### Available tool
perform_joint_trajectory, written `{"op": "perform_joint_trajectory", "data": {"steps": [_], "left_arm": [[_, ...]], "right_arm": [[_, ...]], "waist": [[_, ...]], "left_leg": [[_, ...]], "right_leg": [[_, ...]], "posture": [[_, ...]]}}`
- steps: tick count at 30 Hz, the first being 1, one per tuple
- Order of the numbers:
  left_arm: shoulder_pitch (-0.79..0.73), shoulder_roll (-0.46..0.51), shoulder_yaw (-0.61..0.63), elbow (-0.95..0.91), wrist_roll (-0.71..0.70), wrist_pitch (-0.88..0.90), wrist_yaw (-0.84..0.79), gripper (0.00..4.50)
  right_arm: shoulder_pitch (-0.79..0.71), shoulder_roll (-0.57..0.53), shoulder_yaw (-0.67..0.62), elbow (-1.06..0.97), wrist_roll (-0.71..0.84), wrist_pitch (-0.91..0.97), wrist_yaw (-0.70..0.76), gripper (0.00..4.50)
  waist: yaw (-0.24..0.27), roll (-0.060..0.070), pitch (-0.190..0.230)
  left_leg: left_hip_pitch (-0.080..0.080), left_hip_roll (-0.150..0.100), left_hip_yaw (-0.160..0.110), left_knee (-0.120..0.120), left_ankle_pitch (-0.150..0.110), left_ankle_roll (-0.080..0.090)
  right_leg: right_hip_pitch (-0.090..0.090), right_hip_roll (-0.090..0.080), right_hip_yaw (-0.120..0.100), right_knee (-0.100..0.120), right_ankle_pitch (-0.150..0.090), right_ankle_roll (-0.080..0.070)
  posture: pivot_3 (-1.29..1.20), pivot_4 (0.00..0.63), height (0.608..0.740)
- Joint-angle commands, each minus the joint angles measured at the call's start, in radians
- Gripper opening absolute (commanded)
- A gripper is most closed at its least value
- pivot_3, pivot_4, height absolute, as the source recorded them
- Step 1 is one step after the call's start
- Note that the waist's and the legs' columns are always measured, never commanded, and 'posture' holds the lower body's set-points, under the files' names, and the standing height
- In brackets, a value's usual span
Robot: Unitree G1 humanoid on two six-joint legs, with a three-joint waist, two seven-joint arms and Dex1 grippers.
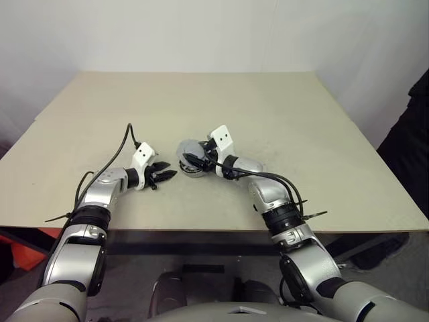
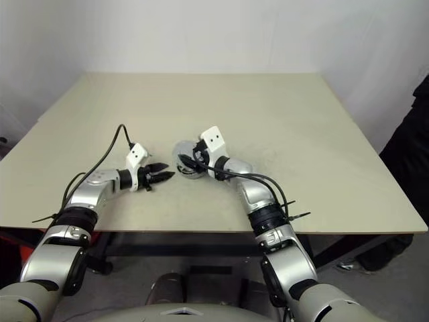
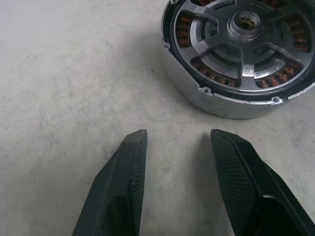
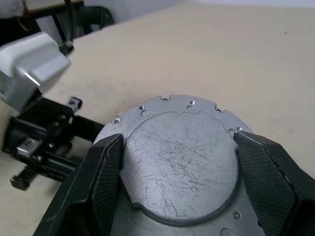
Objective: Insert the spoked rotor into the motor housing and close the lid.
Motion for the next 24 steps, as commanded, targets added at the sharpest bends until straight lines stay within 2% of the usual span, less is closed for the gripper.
{"op": "perform_joint_trajectory", "data": {"steps": [1,24], "left_arm": [[-0.009,0.005,0.007,-0.022,-0.004,-0.011,0.009,2.2],[0.003,0.006,0.008,-0.047,-0.009,0.007,0.021,2.2]], "right_arm": [[-0.023,0.003,0.012,0.025,-0.032,-0.05,-0.009,3.11],[-0.048,0.016,-0.022,0.181,-0.062,-0.099,-0.051,3.11]], "waist": [[0.0,0.0,0.0],[-0.002,0.0,0.0]], "left_leg": [[0.0,0.0,0.0,0.0,0.0,0.0],[0.003,0.001,0.0,0.005,0.0,0.0]], "right_leg": [[0.0,0.0,0.0,0.0,0.0,0.0],[0.001,0.0,0.0,0.005,0.0,0.0]], "posture": [[0.0,0.0,0.74],[0.0,0.0,0.74]]}}
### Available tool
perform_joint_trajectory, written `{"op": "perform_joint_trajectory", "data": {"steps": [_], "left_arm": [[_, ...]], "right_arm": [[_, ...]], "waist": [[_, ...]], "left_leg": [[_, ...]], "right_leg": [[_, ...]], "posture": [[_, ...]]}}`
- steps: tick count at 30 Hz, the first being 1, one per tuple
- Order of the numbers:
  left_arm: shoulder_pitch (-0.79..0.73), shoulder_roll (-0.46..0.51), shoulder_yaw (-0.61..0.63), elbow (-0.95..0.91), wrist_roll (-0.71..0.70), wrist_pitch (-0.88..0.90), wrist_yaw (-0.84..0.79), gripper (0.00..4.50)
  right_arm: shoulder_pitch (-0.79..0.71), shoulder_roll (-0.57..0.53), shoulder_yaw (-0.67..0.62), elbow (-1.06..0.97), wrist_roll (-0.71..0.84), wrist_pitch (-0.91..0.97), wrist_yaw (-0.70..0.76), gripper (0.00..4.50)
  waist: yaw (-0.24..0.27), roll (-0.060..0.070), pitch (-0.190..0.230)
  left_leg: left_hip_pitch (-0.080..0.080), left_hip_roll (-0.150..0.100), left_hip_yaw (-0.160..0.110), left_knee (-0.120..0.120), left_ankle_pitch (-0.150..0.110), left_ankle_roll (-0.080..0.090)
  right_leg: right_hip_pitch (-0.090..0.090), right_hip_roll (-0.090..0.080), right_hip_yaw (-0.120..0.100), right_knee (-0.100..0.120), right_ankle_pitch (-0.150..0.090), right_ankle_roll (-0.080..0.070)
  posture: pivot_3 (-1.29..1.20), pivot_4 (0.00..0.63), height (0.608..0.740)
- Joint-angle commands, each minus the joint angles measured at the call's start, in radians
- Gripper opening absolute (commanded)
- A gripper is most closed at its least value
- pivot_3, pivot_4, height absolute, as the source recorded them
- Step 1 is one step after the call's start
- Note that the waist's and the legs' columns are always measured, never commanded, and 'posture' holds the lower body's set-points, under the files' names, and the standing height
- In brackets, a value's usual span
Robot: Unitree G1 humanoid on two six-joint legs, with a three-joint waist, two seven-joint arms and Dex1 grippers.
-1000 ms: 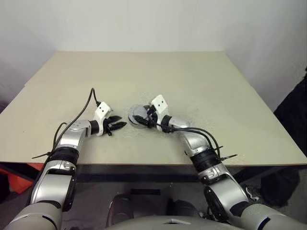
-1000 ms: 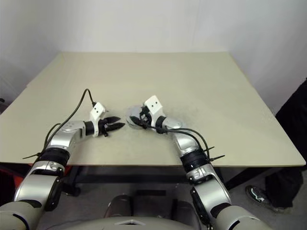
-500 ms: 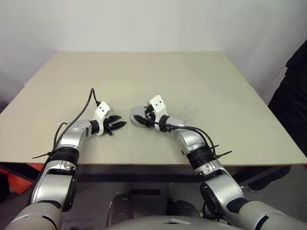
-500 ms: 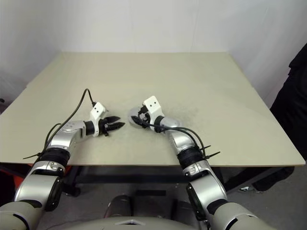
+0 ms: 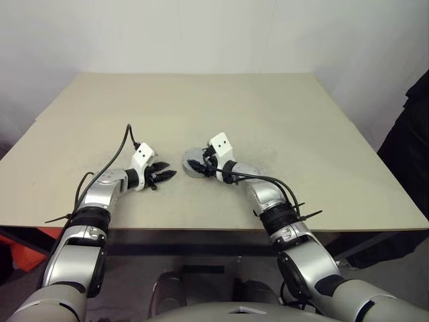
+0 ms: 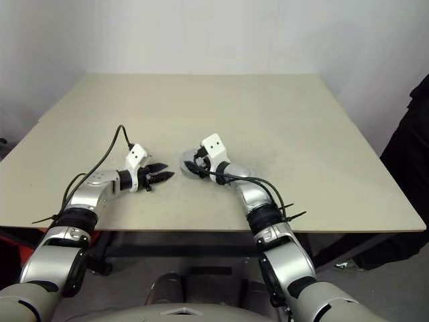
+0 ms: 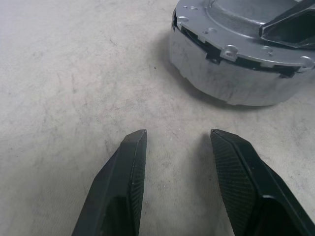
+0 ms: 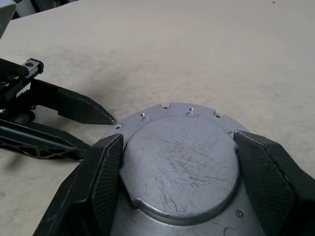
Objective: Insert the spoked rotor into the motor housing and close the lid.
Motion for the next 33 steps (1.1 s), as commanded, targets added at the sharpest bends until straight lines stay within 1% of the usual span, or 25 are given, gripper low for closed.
{"op": "perform_joint_trajectory", "data": {"steps": [1,4,7,13,15,20,21,23,33], "left_arm": [[-0.006,0.006,0.008,-0.037,-0.009,-0.001,0.003,2.2],[-0.004,0.006,0.009,-0.042,-0.01,0.003,0.005,2.2],[-0.001,0.007,0.009,-0.045,-0.009,0.005,0.009,2.2],[0.006,0.006,0.01,-0.057,-0.012,0.012,0.012,2.2],[0.009,0.006,0.01,-0.061,-0.012,0.014,0.013,2.2],[0.012,0.006,0.011,-0.064,-0.013,0.016,0.014,2.2],[0.012,0.005,0.011,-0.064,-0.014,0.016,0.014,2.2],[0.013,0.005,0.011,-0.064,-0.013,0.016,0.014,2.2],[0.006,0.001,0.009,-0.054,-0.011,0.01,0.014,2.2]], "right_arm": [[-0.023,0.005,-0.016,0.032,-0.008,-0.014,-0.019,3.11],[-0.033,0.007,-0.017,0.063,-0.022,-0.031,-0.042,3.11],[-0.038,0.006,-0.012,0.085,-0.031,-0.049,-0.044,3.11],[-0.046,0.022,-0.016,0.104,-0.035,-0.066,-0.052,3.11],[-0.044,0.035,-0.035,0.071,-0.003,-0.058,-0.033,3.11],[-0.022,0.035,-0.03,-0.037,0.021,-0.05,0.025,3.11],[-0.018,0.035,-0.033,-0.06,0.031,-0.044,0.035,3.11],[-0.015,0.034,-0.039,-0.083,0.043,-0.031,0.047,3.11],[-0.025,0.022,-0.026,0.011,-0.016,-0.057,-0.002,3.11]], "waist": [[-0.001,0.0,0.0],[-0.001,0.0,0.0],[-0.001,0.0,0.0],[-0.002,0.0,0.0],[-0.003,0.0,0.0],[-0.002,0.0,0.0],[-0.002,0.0,0.0],[-0.002,0.0,0.0],[-0.002,0.0,0.0]], "left_leg": [[0.001,0.0,0.0,0.0,0.0,0.0],[0.005,0.0,0.0,0.0,0.0,0.0],[0.006,0.0,0.0,0.0,0.0,0.0],[0.007,0.0,0.0,0.0,0.0,0.0],[0.007,0.0,0.0,0.0,0.0,0.0],[0.006,0.0,0.0,0.0,0.0,0.0],[0.006,0.0,0.0,0.0,0.0,0.0],[0.004,0.0,0.0,0.0,0.0,0.0],[0.002,0.0,0.001,-0.001,-0.001,0.001]], "right_leg": [[0.0,0.0,0.0,0.0,0.0,0.0],[0.004,0.0,0.0,0.0,0.0,0.001],[0.005,0.0,0.0,0.0,-0.003,0.006],[0.006,0.0,0.0,0.001,-0.004,0.006],[0.006,0.0,0.0,0.001,-0.004,0.006],[0.005,0.0,0.0,0.001,-0.003,0.006],[0.005,0.0,0.0,0.001,-0.001,0.001],[0.003,0.0,0.0,0.001,0.0,0.0],[0.001,0.0,0.0,0.001,-0.001,-0.001]], "posture": [[0.0,0.0,0.74],[0.0,0.0,0.74],[0.0,0.0,0.74],[0.0,0.0,0.74],[0.0,0.0,0.74],[0.0,0.0,0.74],[0.0,0.0,0.74],[0.0,0.0,0.74],[0.0,0.0,0.74]]}}
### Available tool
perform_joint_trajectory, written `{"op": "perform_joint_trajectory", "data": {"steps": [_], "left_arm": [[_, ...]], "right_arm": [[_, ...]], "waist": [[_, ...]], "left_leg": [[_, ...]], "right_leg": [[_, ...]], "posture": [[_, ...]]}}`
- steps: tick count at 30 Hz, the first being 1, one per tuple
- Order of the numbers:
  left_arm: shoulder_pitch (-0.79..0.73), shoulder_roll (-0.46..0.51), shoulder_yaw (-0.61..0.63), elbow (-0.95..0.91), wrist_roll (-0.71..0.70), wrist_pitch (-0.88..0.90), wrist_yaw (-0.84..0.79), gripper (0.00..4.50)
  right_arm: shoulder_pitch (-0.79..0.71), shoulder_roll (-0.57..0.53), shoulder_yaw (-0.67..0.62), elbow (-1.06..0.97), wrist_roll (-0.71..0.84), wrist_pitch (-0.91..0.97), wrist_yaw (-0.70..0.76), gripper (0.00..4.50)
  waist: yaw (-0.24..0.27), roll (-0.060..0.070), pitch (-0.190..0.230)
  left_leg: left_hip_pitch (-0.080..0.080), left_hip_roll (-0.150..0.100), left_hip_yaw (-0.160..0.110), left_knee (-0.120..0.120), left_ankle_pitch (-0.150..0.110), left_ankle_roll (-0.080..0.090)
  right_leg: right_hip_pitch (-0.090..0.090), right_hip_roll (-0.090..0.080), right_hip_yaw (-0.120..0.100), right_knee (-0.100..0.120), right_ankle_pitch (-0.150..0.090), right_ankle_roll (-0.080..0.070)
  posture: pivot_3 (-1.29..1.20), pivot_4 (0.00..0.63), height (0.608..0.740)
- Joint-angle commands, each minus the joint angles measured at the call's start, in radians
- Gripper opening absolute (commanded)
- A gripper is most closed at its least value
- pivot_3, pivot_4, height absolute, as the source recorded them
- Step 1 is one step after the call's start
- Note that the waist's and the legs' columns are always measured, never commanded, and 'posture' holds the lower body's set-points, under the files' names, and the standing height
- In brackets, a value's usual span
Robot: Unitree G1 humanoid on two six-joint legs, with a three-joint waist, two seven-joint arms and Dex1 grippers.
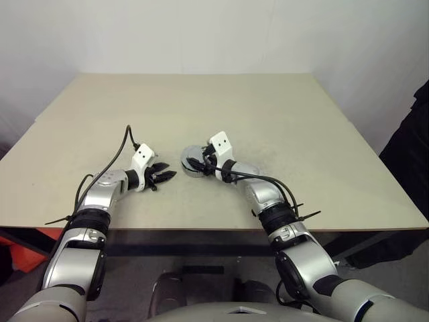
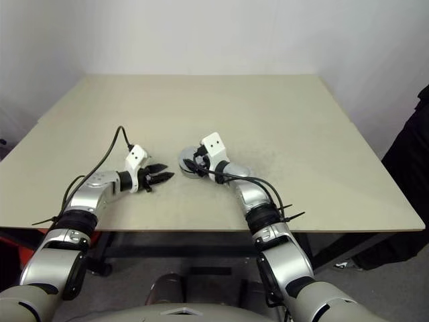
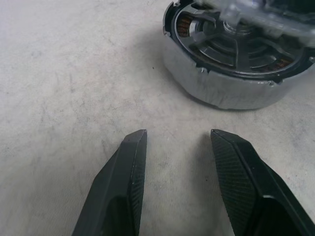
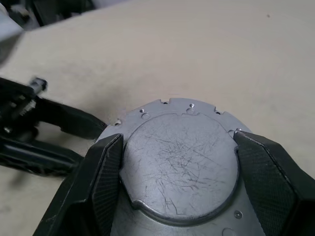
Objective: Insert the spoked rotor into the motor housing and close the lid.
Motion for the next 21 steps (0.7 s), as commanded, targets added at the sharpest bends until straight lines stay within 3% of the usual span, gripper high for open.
{"op": "perform_joint_trajectory", "data": {"steps": [1,10,21], "left_arm": [[-0.015,0.004,0.006,-0.018,-0.007,-0.008,0.003,2.2],[0.002,-0.004,0.006,-0.041,-0.012,0.001,0.008,2.2],[0.007,-0.003,0.008,-0.052,-0.014,0.01,0.013,2.2]], "right_arm": [[-0.028,0.001,-0.003,0.01,-0.013,-0.031,-0.016,3.11],[-0.042,0.008,-0.018,0.112,-0.026,-0.07,-0.051,3.11],[-0.018,-0.008,0.012,0.073,-0.028,-0.054,0.013,3.11]], "waist": [[0.0,0.0,0.0],[0.0,0.0,0.0],[0.0,0.0,0.0]], "left_leg": [[0.0,0.0,0.0,0.0,0.0,0.0],[0.002,0.0,0.0,0.0,0.0,0.0],[0.003,0.0,0.0,0.0,0.0,0.0]], "right_leg": [[0.0,0.0,0.0,0.0,0.0,0.0],[0.001,0.0,0.0,0.0,-0.001,0.002],[0.003,0.0,0.0,0.0,-0.003,0.004]], "posture": [[0.0,0.0,0.74],[0.0,0.0,0.74],[0.0,0.0,0.74]]}}
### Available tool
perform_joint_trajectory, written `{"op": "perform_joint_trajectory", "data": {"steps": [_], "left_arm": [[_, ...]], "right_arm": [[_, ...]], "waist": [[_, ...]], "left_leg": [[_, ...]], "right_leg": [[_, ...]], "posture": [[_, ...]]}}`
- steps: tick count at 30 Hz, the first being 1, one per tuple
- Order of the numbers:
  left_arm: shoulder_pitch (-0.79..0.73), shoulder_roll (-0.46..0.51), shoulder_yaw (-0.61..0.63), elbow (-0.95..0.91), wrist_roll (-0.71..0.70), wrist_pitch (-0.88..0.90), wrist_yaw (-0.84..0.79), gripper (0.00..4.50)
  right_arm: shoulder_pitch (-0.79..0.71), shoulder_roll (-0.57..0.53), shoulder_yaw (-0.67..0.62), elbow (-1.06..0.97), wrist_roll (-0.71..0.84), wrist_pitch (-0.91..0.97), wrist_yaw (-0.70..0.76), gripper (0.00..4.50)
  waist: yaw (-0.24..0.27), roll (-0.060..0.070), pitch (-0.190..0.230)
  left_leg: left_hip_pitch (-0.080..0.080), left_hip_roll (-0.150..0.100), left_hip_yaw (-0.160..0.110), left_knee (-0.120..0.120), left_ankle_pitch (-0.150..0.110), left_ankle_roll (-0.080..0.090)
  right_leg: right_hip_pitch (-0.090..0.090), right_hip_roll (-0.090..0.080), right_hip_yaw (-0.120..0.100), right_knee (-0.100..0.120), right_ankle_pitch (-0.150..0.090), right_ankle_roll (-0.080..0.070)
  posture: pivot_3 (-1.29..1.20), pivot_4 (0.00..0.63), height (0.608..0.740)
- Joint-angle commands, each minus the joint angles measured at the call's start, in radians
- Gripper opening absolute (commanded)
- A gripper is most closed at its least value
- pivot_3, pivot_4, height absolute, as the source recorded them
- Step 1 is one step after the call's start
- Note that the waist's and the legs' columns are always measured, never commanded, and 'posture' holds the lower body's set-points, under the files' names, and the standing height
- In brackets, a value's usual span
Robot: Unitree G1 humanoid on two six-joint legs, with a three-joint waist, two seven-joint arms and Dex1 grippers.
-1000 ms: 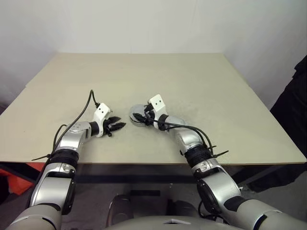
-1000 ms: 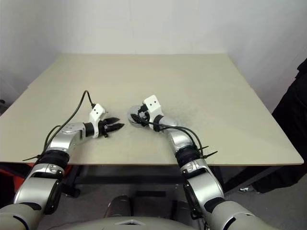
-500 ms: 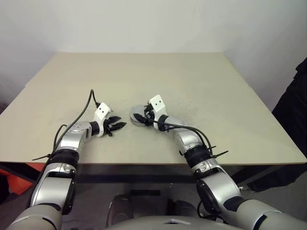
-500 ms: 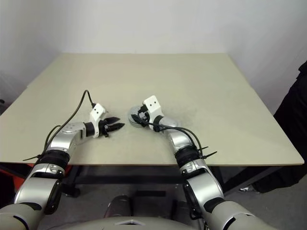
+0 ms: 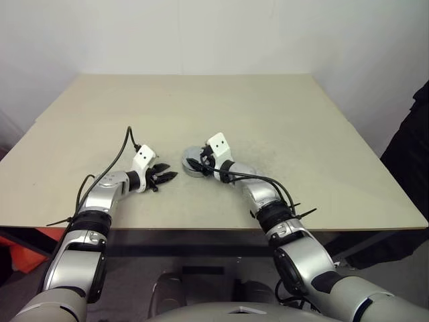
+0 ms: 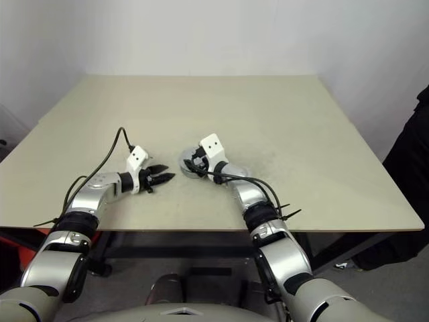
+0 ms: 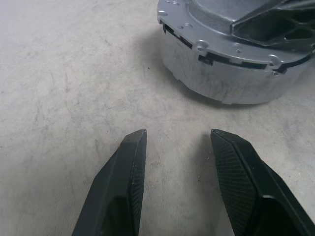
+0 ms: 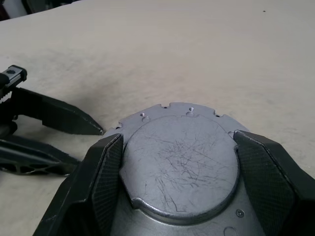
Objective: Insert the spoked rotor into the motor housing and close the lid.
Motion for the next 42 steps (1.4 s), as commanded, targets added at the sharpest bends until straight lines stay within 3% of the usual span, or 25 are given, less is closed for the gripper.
{"op": "perform_joint_trajectory", "data": {"steps": [1,27,36,40,42], "left_arm": [[-0.009,0.006,0.008,-0.029,-0.011,-0.002,0.0,2.2],[0.001,0.006,0.009,-0.04,-0.014,0.005,0.008,2.2],[-0.072,-0.051,0.09,-0.059,-0.122,0.144,0.069,2.2],[-0.126,-0.087,0.113,-0.036,-0.152,0.196,0.095,1.28],[-0.149,-0.105,0.102,-0.015,-0.142,0.201,0.105,0.51]], "right_arm": [[0.018,-0.007,0.006,-0.031,0.004,0.025,0.031,3.11],[0.022,-0.013,0.045,0.012,-0.061,0.075,0.016,3.11],[0.025,-0.021,0.059,0.02,-0.071,0.1,0.018,3.11],[0.022,-0.022,0.059,0.022,-0.071,0.1,0.015,3.11],[0.021,-0.023,0.06,0.021,-0.071,0.099,0.014,3.11]], "waist": [[0.0,0.0,0.0],[-0.002,0.0,0.0],[-0.001,0.0,0.0],[-0.001,0.0,0.0],[-0.002,0.0,0.0]], "left_leg": [[0.0,0.0,0.0,0.0,0.0,0.0],[0.001,0.0,0.0,0.0,0.0,0.0],[0.002,0.0,0.0,-0.001,0.0,0.0],[0.002,0.0,0.0,-0.001,0.0,0.0],[0.002,0.0,0.0,-0.001,0.0,0.0]], "right_leg": [[0.0,0.0,0.0,0.0,0.0,0.0],[0.0,0.0,0.0,0.0,-0.001,0.002],[0.002,0.0,0.0,-0.001,-0.001,0.002],[0.002,0.0,0.0,-0.001,-0.001,0.002],[0.002,0.0,0.0,-0.001,-0.001,0.002]], "posture": [[0.0,0.0,0.74],[0.0,0.0,0.74],[0.0,0.0,0.74],[0.0,0.0,0.74],[0.0,0.0,0.74]]}}
